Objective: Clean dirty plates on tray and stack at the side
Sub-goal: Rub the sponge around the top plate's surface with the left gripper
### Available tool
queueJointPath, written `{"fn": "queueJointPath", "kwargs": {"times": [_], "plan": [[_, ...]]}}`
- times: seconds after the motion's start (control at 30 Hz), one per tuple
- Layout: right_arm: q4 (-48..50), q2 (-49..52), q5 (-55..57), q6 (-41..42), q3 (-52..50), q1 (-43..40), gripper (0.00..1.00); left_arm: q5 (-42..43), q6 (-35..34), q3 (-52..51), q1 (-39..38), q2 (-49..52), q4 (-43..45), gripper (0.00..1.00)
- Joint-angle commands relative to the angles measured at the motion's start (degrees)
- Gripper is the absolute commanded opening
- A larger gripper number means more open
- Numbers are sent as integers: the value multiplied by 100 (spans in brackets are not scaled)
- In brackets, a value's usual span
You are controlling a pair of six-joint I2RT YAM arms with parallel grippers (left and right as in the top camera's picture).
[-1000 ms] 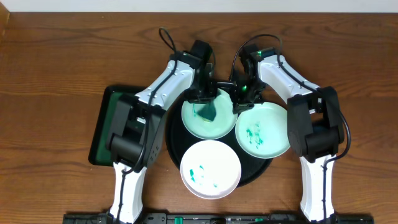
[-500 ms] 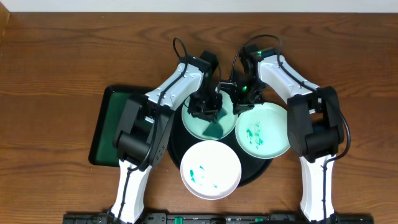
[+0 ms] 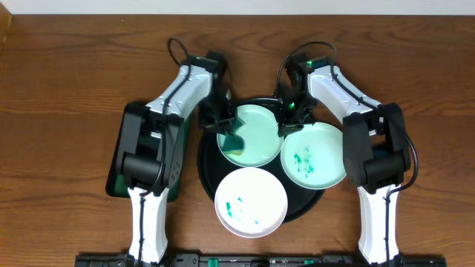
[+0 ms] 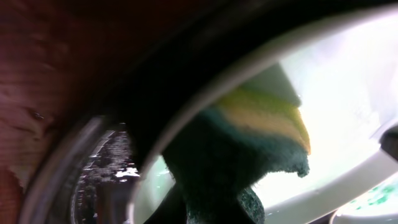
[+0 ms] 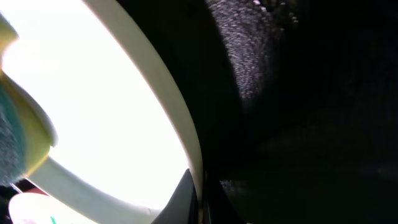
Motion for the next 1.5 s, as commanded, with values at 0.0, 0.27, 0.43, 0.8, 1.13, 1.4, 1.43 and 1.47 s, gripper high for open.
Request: {"fn": "queueJointPath", "kwargs": {"times": [0.0, 0.27, 0.43, 0.8, 1.13, 1.4, 1.43, 1.47], "plan": [[-107, 214, 435, 7, -66, -57, 1, -835, -90, 2, 216, 146, 271, 8], [-289, 214, 638, 9, -66, -57, 1, -796, -7, 2, 31, 146, 1064, 7], [-492, 214, 863, 9, -66, -57, 1, -796, 240, 2, -35, 146, 1679, 8], [-505, 214, 879, 186, -66, -57, 1, -839, 302, 2, 22, 146, 1377, 7], [-503, 214, 879, 186, -66, -57, 1, -444, 144, 2, 33, 146, 260, 8], [-498, 214, 879, 181, -66, -57, 1, 26, 227, 2, 35, 146, -214, 7], [-496, 214, 879, 181, -66, -57, 1, 24, 227, 2, 39, 146, -284, 8], [-490, 214, 879, 181, -66, -57, 1, 24, 229, 4, 39, 146, -356, 7]]}}
